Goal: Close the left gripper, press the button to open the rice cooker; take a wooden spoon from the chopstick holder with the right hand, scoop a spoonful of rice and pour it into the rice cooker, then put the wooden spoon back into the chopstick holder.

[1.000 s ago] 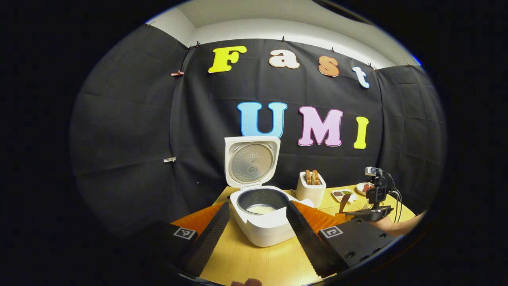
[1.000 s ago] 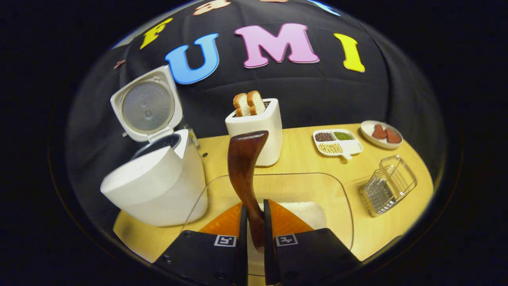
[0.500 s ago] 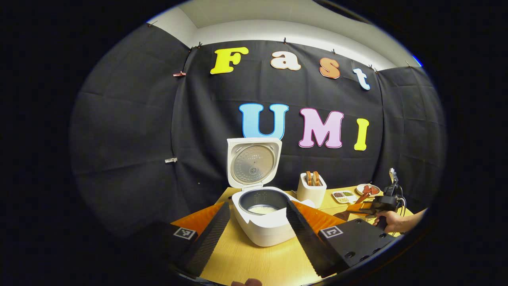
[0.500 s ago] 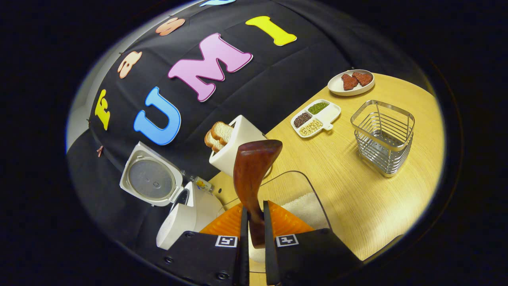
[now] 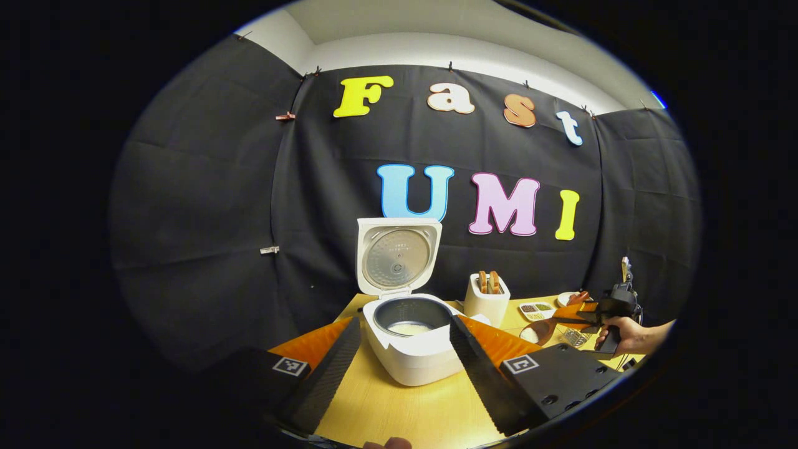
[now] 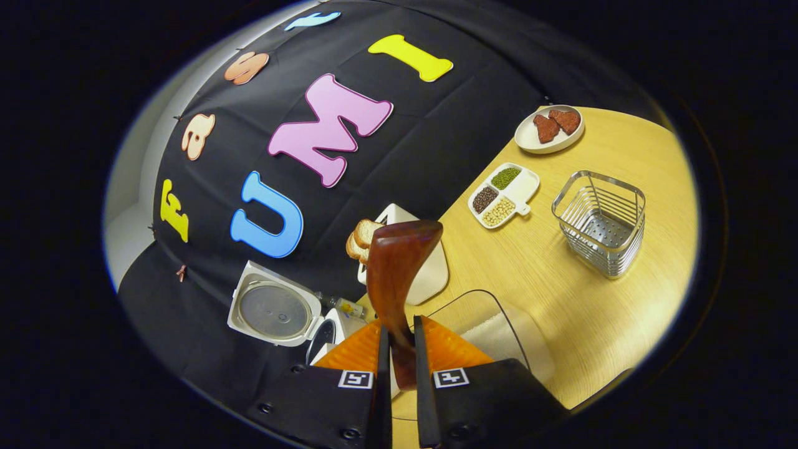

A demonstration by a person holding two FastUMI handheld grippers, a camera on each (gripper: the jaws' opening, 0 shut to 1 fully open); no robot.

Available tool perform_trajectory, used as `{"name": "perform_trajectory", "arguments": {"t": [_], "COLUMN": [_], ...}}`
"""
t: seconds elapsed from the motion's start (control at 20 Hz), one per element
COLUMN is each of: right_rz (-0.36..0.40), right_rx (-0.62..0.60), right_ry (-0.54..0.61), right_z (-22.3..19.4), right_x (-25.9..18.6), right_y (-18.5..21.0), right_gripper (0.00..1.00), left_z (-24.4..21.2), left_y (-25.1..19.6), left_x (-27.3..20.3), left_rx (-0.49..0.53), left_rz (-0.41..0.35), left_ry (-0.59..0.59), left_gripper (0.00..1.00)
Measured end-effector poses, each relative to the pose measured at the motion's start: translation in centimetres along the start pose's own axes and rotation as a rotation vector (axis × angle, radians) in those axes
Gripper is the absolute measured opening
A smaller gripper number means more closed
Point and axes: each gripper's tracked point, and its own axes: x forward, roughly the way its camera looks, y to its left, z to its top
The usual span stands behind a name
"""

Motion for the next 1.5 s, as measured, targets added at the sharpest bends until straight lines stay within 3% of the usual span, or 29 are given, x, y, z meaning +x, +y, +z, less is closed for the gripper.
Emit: {"name": "perform_trajectory", "arguments": {"t": [0.45, 0.95, 1.25, 1.5], "right_rz": [0.072, 0.223, 0.27, 0.252], "right_rx": [0.042, 0.054, -0.001, -0.119], "right_ry": [-0.006, -0.011, 0.03, 0.082], "right_z": [1.6, 2.3, -1.0, -5.8], "right_x": [-2.0, 0.8, 5.4, 9.9], "right_y": [4.2, 16.7, 23.6, 25.9], "right_gripper": [0.2, 0.2, 0.2, 0.21], "left_z": [-0.2, -1.4, -1.6, -2.1], "left_y": [0.1, 1.7, 3.8, 5.5], "left_x": [-0.6, -1.0, -1.1, -1.0], "left_rx": [-0.017, -0.04, -0.02, -0.041], "left_rz": [0.0, 0.015, 0.047, 0.081], "left_ry": [-0.004, 0.011, 0.007, 0.017], "left_gripper": [0.98, 0.99, 0.99, 0.99]}}
